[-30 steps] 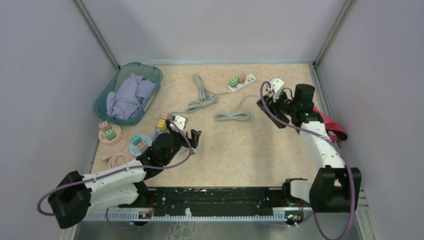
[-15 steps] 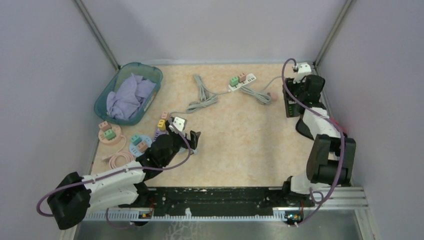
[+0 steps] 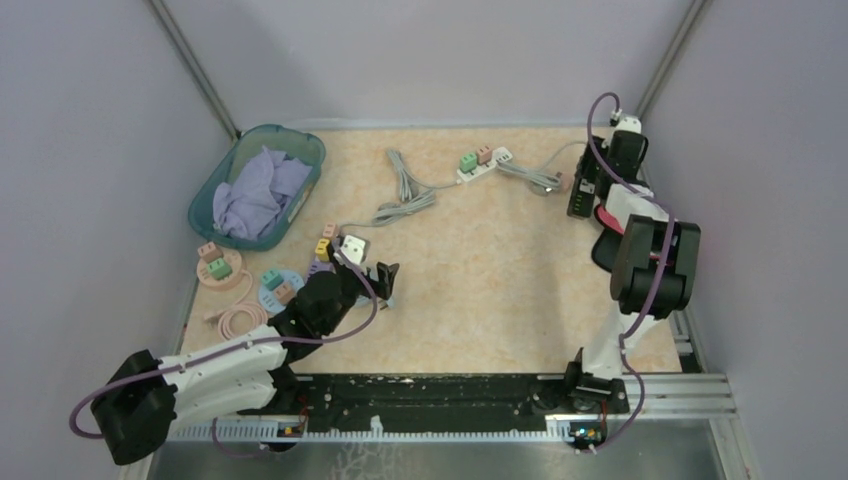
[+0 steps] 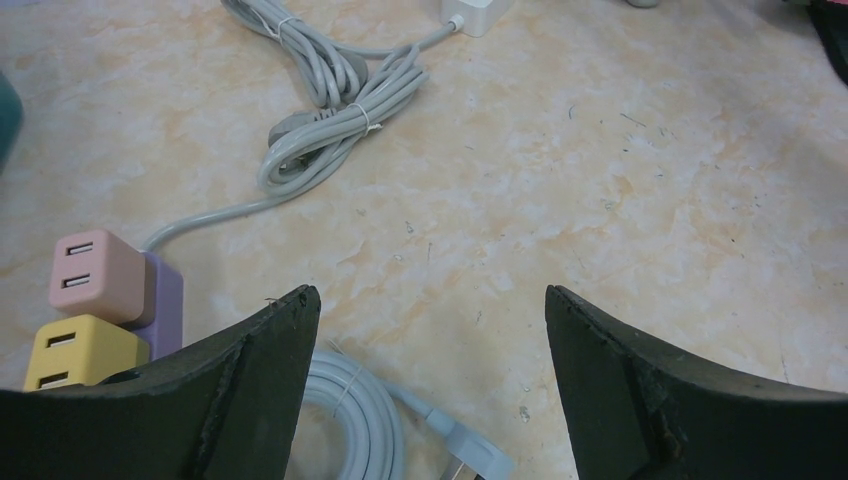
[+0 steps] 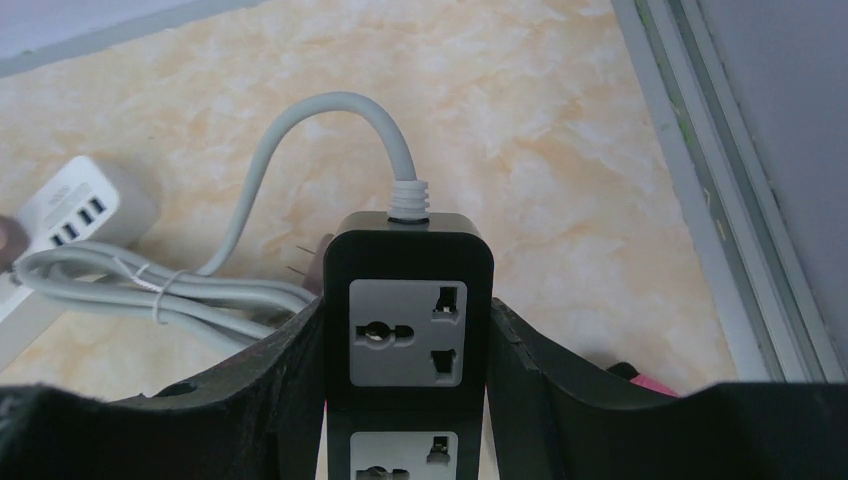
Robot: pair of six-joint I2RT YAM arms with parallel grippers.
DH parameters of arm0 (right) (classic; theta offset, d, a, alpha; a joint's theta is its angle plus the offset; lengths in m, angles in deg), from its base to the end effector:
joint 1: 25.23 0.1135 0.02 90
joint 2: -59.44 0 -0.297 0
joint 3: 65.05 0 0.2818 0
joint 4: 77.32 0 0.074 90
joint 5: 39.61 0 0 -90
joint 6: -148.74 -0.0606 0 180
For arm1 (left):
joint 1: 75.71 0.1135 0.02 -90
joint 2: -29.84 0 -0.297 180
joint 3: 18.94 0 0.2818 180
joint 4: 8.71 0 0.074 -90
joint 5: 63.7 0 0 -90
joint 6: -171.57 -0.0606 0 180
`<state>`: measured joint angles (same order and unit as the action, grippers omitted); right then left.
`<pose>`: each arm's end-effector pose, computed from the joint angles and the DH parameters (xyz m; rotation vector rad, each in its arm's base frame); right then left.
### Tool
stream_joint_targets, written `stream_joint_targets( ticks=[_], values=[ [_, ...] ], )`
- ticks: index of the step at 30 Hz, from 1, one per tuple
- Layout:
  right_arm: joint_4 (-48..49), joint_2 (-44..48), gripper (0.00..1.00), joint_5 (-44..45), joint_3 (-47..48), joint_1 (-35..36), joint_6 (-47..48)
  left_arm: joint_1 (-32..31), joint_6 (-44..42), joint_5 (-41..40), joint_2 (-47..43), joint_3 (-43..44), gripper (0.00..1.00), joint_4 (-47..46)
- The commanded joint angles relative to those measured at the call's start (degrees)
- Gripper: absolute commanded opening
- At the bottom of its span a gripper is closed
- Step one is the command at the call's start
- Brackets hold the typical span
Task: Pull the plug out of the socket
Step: Place the socket at the center of the board.
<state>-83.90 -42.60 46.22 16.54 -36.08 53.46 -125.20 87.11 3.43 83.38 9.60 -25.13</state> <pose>0.4583 -0.0833 0.2444 0.2413 2.0269 0.0135 0.1655 -0.1575 0.2139 0.3612 1.6843 -0.3702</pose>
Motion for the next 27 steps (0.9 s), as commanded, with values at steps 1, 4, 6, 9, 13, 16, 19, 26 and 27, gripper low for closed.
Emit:
stream_joint_targets(
  ticks=[1,4,6,9,13,16,19,26,27],
  values=[
    [1.37,-3.63,0.00,6.88,5.35,-1.93,-5.51,0.30,0.00,-0.13,-1.17,-0.71,0.88,-1.26],
    [0.83,-5.59,0.01,8.39,6.55,-2.71,-4.75,0.39,0.02,-0.05,-1.03,-0.69,0.89,-1.41],
    [1.16,-6.40,0.01,9.88,6.86,-2.95,-3.99,0.37,0.13,0.09,-0.81,-0.63,0.89,-1.52],
    [1.46,-7.68,0.01,11.84,7.43,-3.13,-2.22,0.45,0.41,0.35,-0.53,-0.61,0.89,-1.68],
    [0.87,-9.57,0.01,13.38,8.48,-3.20,-0.82,0.39,0.52,0.54,-0.45,-0.53,0.89,-1.63],
    [0.55,-10.63,0.01,13.13,8.79,-3.30,-0.41,0.46,0.65,0.77,-0.72,-0.39,0.89,-1.44],
    [-0.23,-11.57,0.07,11.79,9.04,-3.47,-0.22,0.49,0.62,1.00,-1.13,-0.34,0.89,-1.22],
    [-1.41,-12.13,0.45,9.96,9.39,-3.72,0.50,0.47,0.86,1.99,-1.49,-0.08,0.89,-1.00],
    [-1.55,-12.05,0.49,9.84,9.43,-3.74,0.60,0.49,0.87,2.12,-1.60,-0.10,0.89,-1.00]
  ],
)
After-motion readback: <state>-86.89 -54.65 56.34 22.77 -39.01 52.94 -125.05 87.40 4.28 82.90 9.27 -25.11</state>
